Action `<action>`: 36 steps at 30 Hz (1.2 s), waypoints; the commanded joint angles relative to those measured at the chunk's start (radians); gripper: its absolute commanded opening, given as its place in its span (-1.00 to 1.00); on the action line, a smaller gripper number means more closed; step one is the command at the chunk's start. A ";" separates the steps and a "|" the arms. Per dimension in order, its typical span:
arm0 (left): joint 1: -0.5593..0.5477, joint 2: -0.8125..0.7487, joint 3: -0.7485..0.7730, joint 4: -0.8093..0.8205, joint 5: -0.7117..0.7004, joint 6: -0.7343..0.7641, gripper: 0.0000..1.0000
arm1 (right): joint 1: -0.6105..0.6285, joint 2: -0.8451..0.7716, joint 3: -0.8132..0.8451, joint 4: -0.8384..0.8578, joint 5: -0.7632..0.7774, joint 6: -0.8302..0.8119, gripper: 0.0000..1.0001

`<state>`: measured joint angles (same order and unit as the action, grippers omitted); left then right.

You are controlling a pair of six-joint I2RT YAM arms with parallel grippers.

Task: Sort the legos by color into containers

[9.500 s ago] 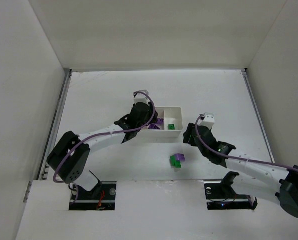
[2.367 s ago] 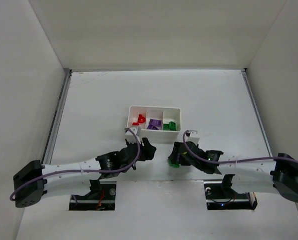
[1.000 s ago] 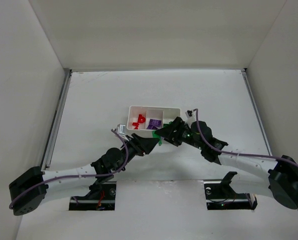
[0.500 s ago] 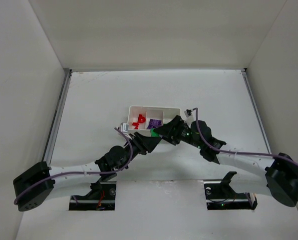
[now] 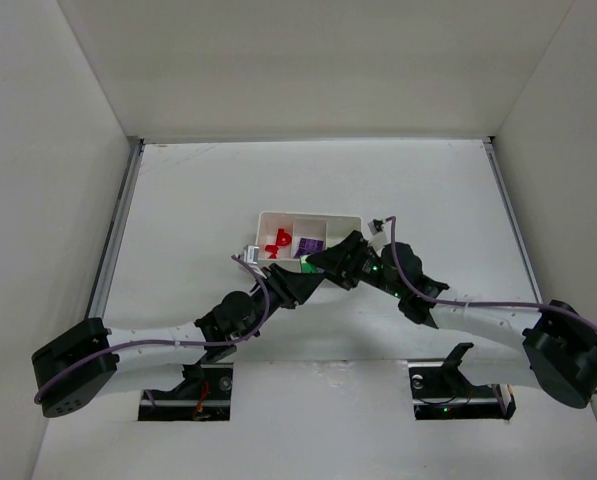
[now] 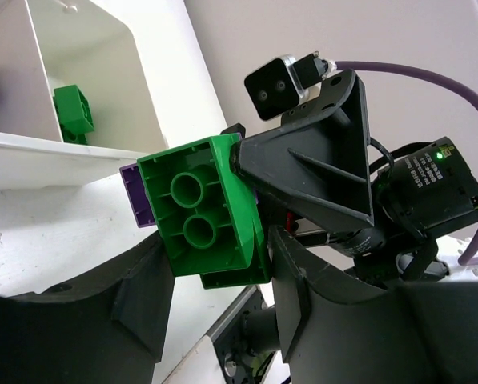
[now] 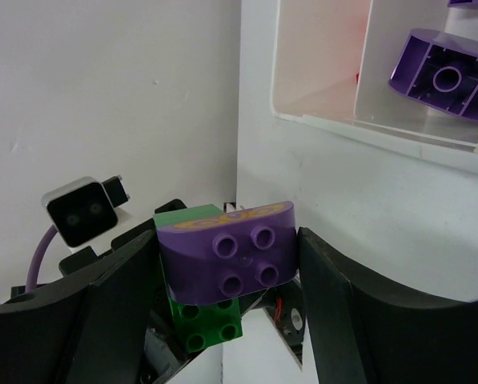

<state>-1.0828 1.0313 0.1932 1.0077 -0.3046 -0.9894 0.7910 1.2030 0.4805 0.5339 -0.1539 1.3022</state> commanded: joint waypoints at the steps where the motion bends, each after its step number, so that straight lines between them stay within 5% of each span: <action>1: -0.006 -0.011 0.028 0.068 0.009 0.017 -0.48 | -0.003 -0.008 -0.008 0.074 -0.022 0.014 0.26; 14: -0.019 -0.094 -0.017 0.065 0.012 -0.006 -0.59 | -0.048 -0.031 -0.005 0.074 -0.059 -0.034 0.82; 36: 0.074 -0.266 -0.046 -0.095 0.047 0.018 -0.61 | -0.124 -0.112 -0.054 0.005 -0.043 -0.135 0.73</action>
<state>-1.0309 0.8455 0.1558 0.9310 -0.2760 -0.9913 0.6758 1.1217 0.4377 0.5407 -0.2192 1.2308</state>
